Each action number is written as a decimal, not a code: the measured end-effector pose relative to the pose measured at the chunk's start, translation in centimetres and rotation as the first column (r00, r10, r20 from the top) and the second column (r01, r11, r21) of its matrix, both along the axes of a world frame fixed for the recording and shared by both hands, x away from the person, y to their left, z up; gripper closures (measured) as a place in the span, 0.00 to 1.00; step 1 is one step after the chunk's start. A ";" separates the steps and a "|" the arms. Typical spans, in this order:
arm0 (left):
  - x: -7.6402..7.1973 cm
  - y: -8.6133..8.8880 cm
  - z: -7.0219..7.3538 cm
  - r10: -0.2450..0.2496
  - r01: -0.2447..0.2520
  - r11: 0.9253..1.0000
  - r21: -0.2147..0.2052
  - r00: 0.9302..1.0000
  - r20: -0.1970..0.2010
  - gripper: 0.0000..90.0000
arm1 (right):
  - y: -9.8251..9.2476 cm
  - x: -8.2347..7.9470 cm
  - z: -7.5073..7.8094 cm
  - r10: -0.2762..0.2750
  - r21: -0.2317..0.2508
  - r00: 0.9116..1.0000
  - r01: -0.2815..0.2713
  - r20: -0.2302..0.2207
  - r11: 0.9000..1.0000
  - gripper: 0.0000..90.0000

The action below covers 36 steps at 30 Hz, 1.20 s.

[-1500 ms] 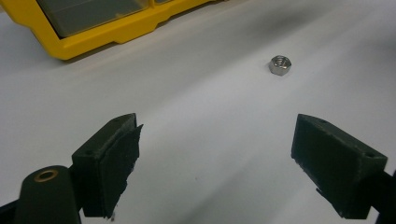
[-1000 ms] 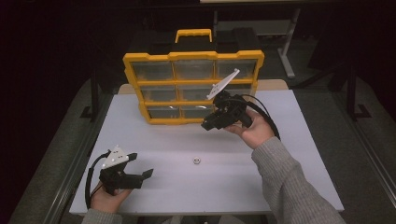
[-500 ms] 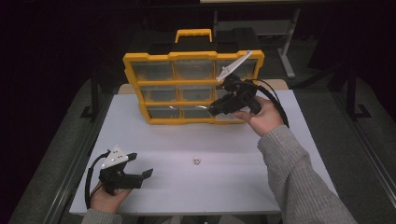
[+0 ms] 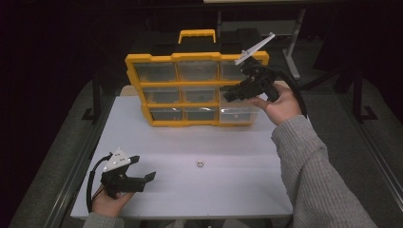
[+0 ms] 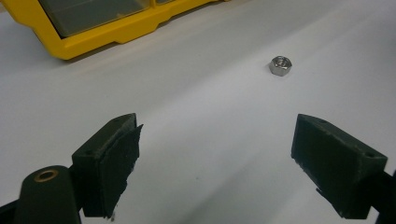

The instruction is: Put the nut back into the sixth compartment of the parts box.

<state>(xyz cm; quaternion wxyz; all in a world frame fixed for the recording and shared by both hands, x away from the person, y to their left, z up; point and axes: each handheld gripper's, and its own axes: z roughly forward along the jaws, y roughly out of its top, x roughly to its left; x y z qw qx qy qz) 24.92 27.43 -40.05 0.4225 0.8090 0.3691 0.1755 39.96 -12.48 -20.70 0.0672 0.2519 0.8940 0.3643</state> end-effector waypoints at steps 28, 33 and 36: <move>0.0 0.1 -0.1 0.003 -0.003 1.000 -0.003 1.000 -0.005 0.17 | -1.4 3.9 -5.2 -0.129 -0.104 0.990 0.122 -0.064 0.987 0.77; 0.0 0.1 -0.1 0.003 -0.003 1.000 -0.004 1.000 -0.005 0.17 | -1.2 4.2 -5.7 -0.126 -0.117 0.989 0.117 -0.072 0.986 0.77; 0.0 0.1 -0.1 0.004 -0.004 1.000 -0.004 1.000 -0.005 0.17 | -1.2 4.3 -5.8 -0.125 -0.117 0.989 0.116 -0.073 0.986 0.76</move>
